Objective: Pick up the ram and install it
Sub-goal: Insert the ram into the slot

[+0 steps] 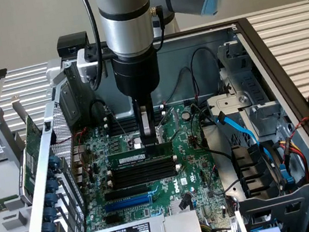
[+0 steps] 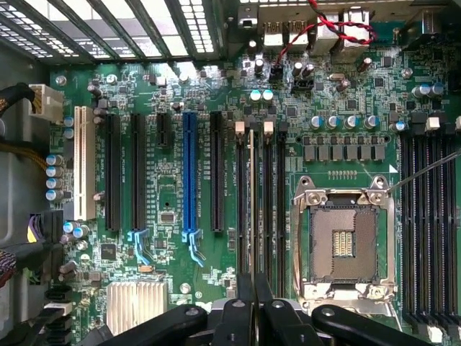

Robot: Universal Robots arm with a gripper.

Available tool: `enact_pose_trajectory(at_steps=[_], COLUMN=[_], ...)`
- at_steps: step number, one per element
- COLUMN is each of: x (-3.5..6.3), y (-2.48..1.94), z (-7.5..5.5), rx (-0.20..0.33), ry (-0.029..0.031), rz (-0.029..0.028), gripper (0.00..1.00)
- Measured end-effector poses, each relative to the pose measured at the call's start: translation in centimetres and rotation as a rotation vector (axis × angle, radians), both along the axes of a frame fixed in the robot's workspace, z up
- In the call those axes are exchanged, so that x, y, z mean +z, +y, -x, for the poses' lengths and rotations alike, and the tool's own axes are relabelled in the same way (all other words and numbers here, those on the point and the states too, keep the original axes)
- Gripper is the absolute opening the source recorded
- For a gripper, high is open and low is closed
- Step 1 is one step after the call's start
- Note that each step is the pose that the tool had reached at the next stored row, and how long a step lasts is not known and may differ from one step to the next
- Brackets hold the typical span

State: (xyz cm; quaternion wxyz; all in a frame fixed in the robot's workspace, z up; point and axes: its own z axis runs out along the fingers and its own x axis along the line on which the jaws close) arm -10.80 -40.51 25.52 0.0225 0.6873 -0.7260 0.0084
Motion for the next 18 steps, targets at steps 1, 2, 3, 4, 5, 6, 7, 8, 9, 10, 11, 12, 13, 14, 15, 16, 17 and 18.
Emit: enact_pose_trajectory(at_steps=[1, 2, 3, 4, 5, 6, 7, 8, 9, 10, 11, 12, 13, 14, 15, 16, 17, 18], x=[-0.04, -0.12, -0.2, -0.29, -0.38, -0.47, -0.56, -0.64, -0.71, -0.76, -0.79, -0.82, -0.84, -0.85, -0.87, -0.92, -0.96, -0.99], y=[-0.02, -0.02, -0.03, -0.03, -0.03, -0.03, -0.03, -0.03, -0.04, -0.05, -0.09, -0.16, -0.24, -0.37, -0.46, -0.47, -0.47, -0.48], z=[0.0, 0.01, 0.0, 0.0, 0.0, 0.0, 0.0, 0.0, 0.0, 0.0, 0.0, -0.01, 0.0, 0.0, 0.0, 0.0, 0.0, 0.01], rx=[0.0, 0.0, 0.0, 0.0, 0.0, 0.0, 0.0, 0.0, 0.0, 0.0, 0.0, 0.0, 0.0, 0.0, 0.0, 0.0, 0.0, 0.0], ry=[0.0001, 0.0001, 0.0001, 0.0001, 0.0001, 0.0001, 0.0001, 0.0001, 0.0001, 0.0002, 0.0006, 0.001, 0.0013, 0.0016, 0.0017, 0.0016, 0.0017, 0.0018], rz=[0.0, -0.0001, -0.0001, -0.0002, -0.0002, -0.0002, -0.0002, -0.0002, -0.0002, -0.0001, 0.0, -0.0003, -0.0004, -0.0007, -0.001, -0.0012, -0.0012, -0.0012], gripper=[0.13, 0.13, 0.13, 0.13, 0.13, 0.13, 0.13, 0.13, 0.13, 0.13, 0.13, 0.13, 0.13, 0.13, 0.13, 0.13, 0.13, 0.13])
